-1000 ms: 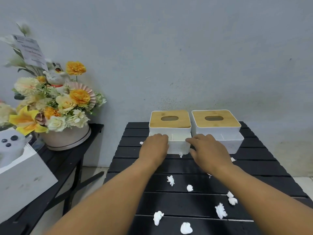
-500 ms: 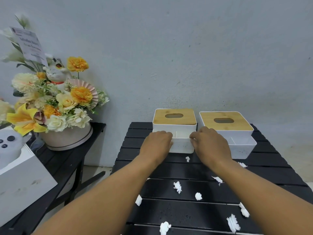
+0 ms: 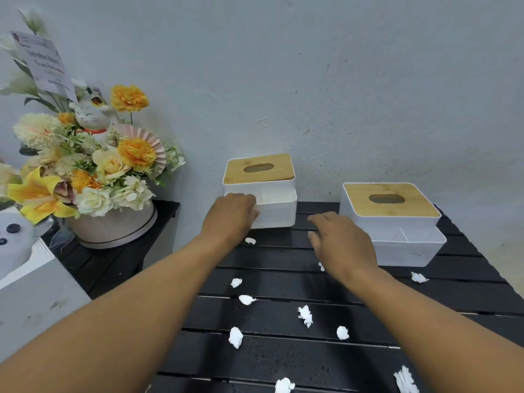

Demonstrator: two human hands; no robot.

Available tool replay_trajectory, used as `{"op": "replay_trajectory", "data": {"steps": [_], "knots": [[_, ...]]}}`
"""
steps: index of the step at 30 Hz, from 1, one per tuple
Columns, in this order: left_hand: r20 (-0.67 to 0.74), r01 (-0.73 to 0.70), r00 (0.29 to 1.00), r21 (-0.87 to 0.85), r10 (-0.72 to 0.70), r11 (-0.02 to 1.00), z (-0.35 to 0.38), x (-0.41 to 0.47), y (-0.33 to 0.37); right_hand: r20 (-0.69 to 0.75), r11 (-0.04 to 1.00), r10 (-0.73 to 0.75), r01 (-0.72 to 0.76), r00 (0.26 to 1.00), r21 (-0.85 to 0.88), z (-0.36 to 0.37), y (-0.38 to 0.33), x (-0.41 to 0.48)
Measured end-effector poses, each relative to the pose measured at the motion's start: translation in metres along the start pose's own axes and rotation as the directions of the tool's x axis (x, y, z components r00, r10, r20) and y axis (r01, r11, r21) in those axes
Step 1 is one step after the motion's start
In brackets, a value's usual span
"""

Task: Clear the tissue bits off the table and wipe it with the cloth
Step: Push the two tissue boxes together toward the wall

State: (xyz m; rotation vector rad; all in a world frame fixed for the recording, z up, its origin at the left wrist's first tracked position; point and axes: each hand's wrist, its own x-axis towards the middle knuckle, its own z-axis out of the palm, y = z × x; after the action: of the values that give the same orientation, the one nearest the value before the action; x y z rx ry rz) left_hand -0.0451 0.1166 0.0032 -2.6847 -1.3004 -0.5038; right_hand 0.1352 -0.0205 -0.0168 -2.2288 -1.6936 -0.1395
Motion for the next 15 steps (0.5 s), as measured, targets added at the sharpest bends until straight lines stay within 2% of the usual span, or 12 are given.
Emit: {"op": "replay_trajectory", "data": {"steps": [10, 13, 15], "knots": [[0.053, 0.080, 0.995, 0.044, -0.083, 0.996, 0.022, -0.018, -0.041, -0.018, 0.996, -0.015, 0.013, 1.000, -0.091, 0.002, -0.003, 0.002], [0.057, 0.081, 0.995, 0.046, -0.083, 0.996, 0.025, -0.018, -0.041, -0.125, 0.982, 0.064, -0.085, 0.990, -0.170, 0.000, 0.009, -0.003], [0.063, 0.092, 0.994, 0.021, -0.093, 0.996, 0.024, -0.017, -0.042, -0.188, 0.969, 0.157, -0.188, 0.970, -0.159, -0.003, 0.017, -0.009]]}}
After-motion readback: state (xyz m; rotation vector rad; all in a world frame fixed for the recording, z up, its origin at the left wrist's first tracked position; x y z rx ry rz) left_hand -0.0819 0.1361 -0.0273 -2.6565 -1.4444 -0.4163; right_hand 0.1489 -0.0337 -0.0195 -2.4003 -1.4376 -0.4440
